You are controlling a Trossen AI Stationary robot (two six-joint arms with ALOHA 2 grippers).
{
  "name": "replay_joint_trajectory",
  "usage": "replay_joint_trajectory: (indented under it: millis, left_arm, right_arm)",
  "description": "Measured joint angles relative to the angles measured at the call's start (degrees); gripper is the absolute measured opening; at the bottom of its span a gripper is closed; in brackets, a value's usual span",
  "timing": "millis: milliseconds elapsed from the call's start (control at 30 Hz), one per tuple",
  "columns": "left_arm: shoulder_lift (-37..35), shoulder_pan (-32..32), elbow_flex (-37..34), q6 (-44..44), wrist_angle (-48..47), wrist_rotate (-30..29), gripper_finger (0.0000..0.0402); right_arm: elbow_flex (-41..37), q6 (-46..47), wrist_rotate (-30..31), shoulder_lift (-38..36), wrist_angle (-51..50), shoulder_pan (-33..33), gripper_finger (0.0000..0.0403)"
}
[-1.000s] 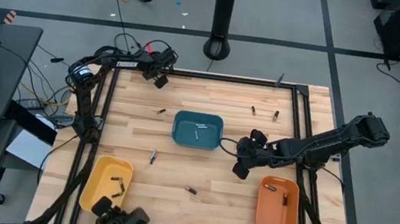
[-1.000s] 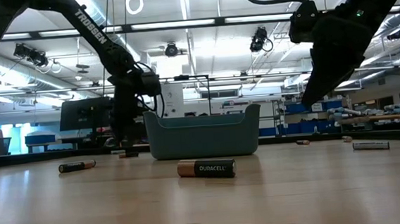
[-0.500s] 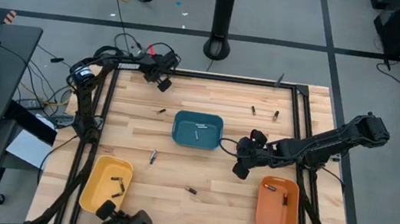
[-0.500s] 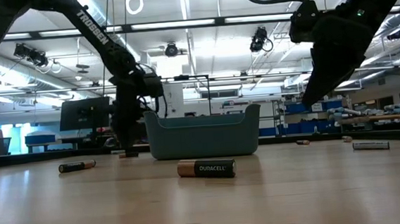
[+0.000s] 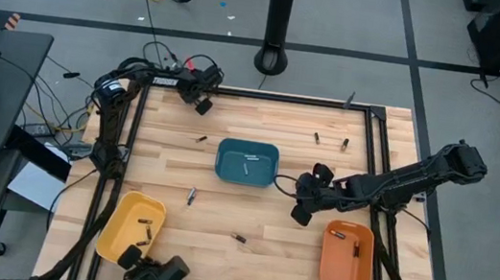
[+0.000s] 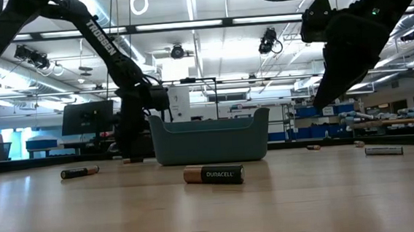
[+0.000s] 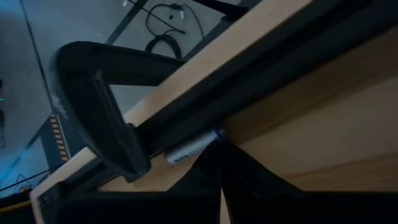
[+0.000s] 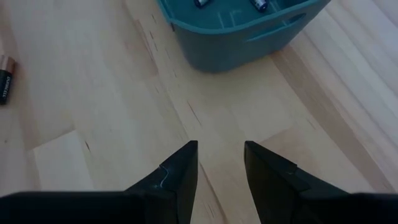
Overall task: Sort batteries
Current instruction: Put the silver battery into the blue bin
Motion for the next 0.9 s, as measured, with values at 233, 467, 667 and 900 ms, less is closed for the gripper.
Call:
replay_joint_trajectory:
  millis: [233, 467, 667, 900]
  left_arm:
    - [-0.02, -0.67, 0.13, -0.63, -0.7, -2.14, 0.0013]
    - [-0.11, -0.99, 0.17, -0.82, -0.64, -4.1, 0.0016]
    - [-0.13, 0.44, 0.17, -0.12, -0.78, -3.88, 0.0016]
    - [-0.33, 1.22, 0.23, 3.2, -0.83, 0.38, 0.0013]
  right_arm:
    - [0.0, 0.04, 0.0, 0.0, -0.01, 0.0, 0.0142]
    - [0.0, 0.04, 0.0, 0.0, -0.02, 0.0, 0.0142]
    - [0.0, 0.04, 0.0, 0.0, -0.02, 0.0, 0.0142]
    - [0.0, 0.04, 0.01, 0.0, -0.02, 0.0, 0.0142]
